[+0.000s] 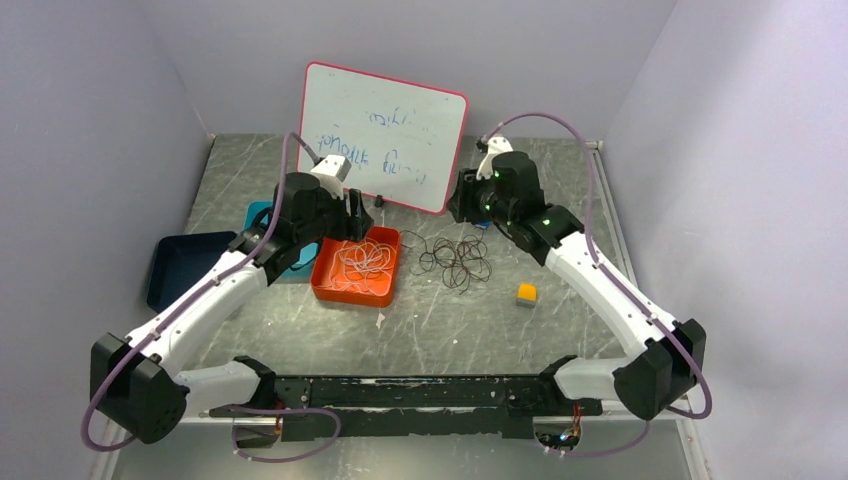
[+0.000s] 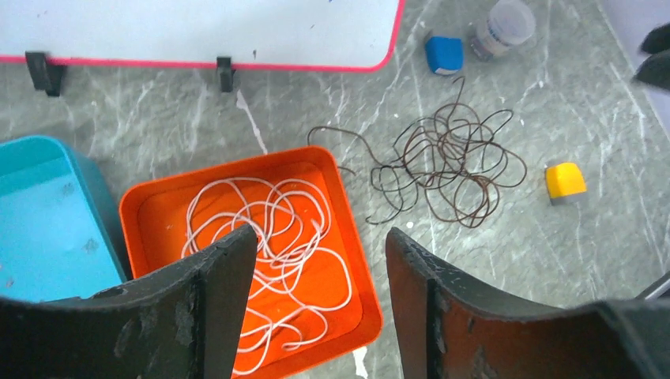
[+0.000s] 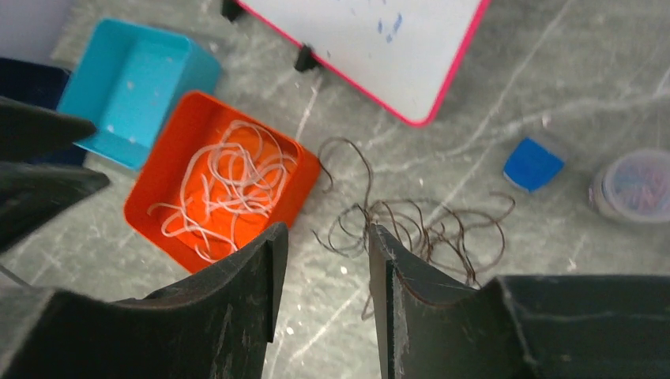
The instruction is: Untangle the cables
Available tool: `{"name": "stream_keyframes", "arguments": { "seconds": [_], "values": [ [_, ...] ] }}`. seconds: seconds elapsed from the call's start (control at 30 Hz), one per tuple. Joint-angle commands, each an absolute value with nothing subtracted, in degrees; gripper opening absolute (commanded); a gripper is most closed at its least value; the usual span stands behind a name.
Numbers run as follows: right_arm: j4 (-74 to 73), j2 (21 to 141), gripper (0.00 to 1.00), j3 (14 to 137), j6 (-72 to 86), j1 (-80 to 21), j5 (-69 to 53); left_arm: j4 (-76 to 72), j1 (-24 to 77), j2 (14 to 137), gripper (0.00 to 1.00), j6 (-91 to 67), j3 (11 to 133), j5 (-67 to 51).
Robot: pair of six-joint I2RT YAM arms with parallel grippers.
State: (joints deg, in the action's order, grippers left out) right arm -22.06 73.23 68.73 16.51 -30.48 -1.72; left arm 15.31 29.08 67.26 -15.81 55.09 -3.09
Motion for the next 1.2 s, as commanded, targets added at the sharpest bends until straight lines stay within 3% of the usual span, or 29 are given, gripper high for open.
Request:
{"name": "stream_keyframes", "arguments": {
  "seconds": [0.0, 0.27, 0.8, 1.0, 1.17],
  "values": [
    [-28.7, 74.8, 0.46, 66.5, 18.1, -30.2, 2.9, 10.7, 28.7, 68.7, 0.65, -14.8, 56.8, -6.8],
    [-31.9, 79.8, 0.51, 64.5, 16.0, -28.6, 9.6, 9.2, 28.7, 70.1, 0.63, -16.9, 55.6, -9.6],
    [-28.2, 90.5, 0.51, 65.4, 7.9, -22.1, -0.9, 8.9, 28.7, 71.0, 0.63, -16.1, 55.1, -10.1],
    [-24.6, 93.9, 0.44, 65.1, 7.9, -21.9, -0.6, 9.2, 28.7, 70.2, 0.63, -16.2, 54.3, -10.0],
    [-21.2, 94.7, 0.23, 64.0, 8.0, -21.9, -1.9, 9.2, 28.7, 70.3, 0.63, -16.0, 54.6, -9.3]
  ]
}}
